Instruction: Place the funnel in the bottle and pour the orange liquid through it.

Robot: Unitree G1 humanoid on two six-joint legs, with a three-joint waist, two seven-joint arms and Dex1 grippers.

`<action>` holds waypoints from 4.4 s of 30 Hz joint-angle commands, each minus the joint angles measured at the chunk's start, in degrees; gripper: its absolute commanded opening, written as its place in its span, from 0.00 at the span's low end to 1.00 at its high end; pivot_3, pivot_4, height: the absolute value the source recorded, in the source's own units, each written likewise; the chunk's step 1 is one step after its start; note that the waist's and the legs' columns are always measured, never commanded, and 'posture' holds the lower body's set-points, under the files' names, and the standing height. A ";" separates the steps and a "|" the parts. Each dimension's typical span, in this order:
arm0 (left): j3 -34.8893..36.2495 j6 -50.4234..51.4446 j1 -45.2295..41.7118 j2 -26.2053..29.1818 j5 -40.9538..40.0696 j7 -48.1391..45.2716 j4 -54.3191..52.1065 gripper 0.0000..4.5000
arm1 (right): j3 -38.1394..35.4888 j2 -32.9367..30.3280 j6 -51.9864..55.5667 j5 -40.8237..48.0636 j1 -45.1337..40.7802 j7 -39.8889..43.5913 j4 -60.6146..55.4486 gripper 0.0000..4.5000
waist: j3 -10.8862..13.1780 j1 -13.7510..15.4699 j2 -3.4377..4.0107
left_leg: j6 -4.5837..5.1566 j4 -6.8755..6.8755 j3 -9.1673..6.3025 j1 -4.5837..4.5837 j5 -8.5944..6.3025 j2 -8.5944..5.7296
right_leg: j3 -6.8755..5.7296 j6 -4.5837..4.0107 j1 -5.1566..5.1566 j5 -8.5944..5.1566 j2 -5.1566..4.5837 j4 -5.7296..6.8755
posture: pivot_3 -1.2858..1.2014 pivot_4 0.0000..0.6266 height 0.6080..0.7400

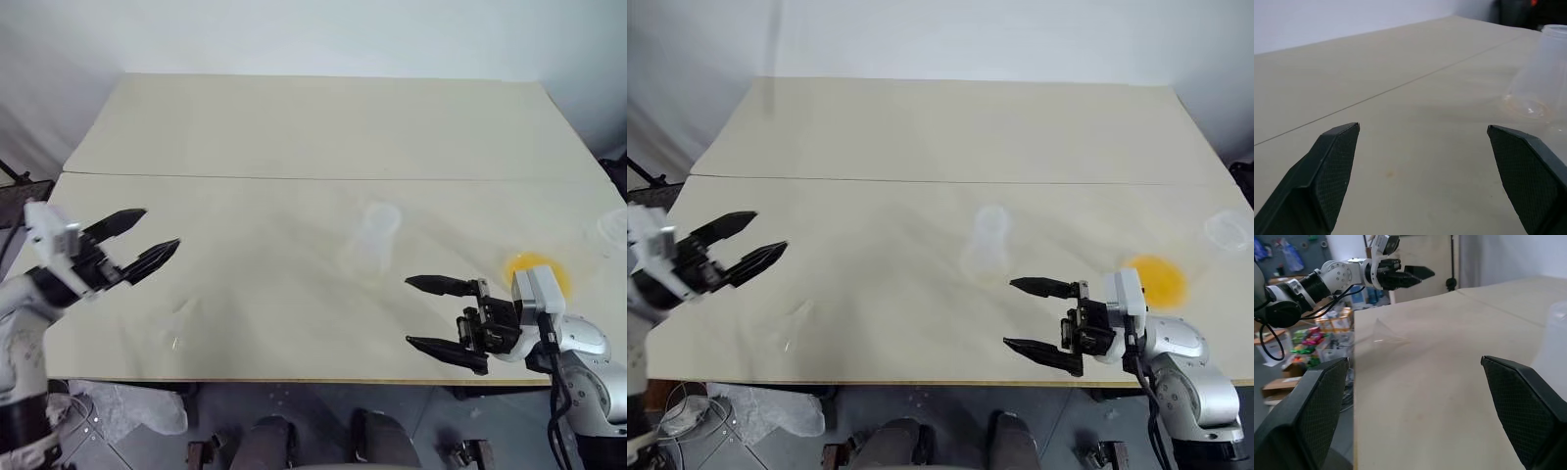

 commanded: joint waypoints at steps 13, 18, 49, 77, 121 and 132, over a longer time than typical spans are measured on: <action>18.46 0.18 32.43 -1.89 -6.77 -4.11 -9.65 0.99 | 2.12 0.89 -1.28 -1.39 -1.37 2.87 3.75 1.00 | 0.03 -0.03 0.04 | -0.10 -0.02 -0.03 0.02 -0.07 0.06 | -0.08 -0.16 0.11 -0.05 -0.34 -0.24 | 0.52 0.24 1.00; 17.98 -4.85 38.09 -2.12 -3.33 -6.29 -6.49 0.99 | 3.33 1.48 -2.05 -2.29 -3.04 3.57 5.99 1.00 | 0.08 -0.07 0.13 | -0.17 -0.05 -0.01 0.04 -0.14 0.08 | -0.11 -0.42 0.08 -0.19 -0.36 -0.36 | 0.52 0.24 1.00; -4.26 -15.19 19.22 -0.60 5.27 0.36 3.73 0.90 | 2.35 2.41 -4.17 -4.59 -1.98 0.29 5.82 1.00 | 0.07 -1.08 0.13 | -0.19 -0.06 -0.12 0.04 -0.18 0.15 | -0.32 -0.47 0.08 -0.22 -0.27 -0.03 | 0.52 0.24 1.00; -10.50 1.83 2.64 7.72 -2.12 -2.47 -1.29 0.01 | -1.26 1.39 -5.65 -4.62 -0.22 -2.81 4.33 1.00 | 0.07 -0.86 0.13 | -0.22 -0.03 -0.22 0.04 -0.16 0.16 | -0.34 -0.46 0.05 -0.21 0.08 0.13 | 0.52 0.24 1.00; -50.51 37.62 -67.52 -0.94 0.56 -15.52 20.78 0.01 | -6.16 2.64 -6.00 -4.75 7.64 -17.40 -8.14 1.00 | 0.12 0.39 0.09 | -0.13 0.12 -0.18 -0.05 0.10 -0.01 | -0.50 -0.36 0.04 -0.17 0.32 0.32 | 0.52 0.24 1.00; -58.99 34.70 -77.59 -5.35 8.97 -24.49 35.22 0.01 | -6.83 2.79 -6.70 -4.81 8.30 -18.14 -8.24 1.00 | 0.14 0.45 0.07 | -0.13 0.12 -0.13 -0.07 0.11 -0.01 | -0.49 -0.35 0.01 -0.17 0.33 0.31 | 0.52 0.24 1.00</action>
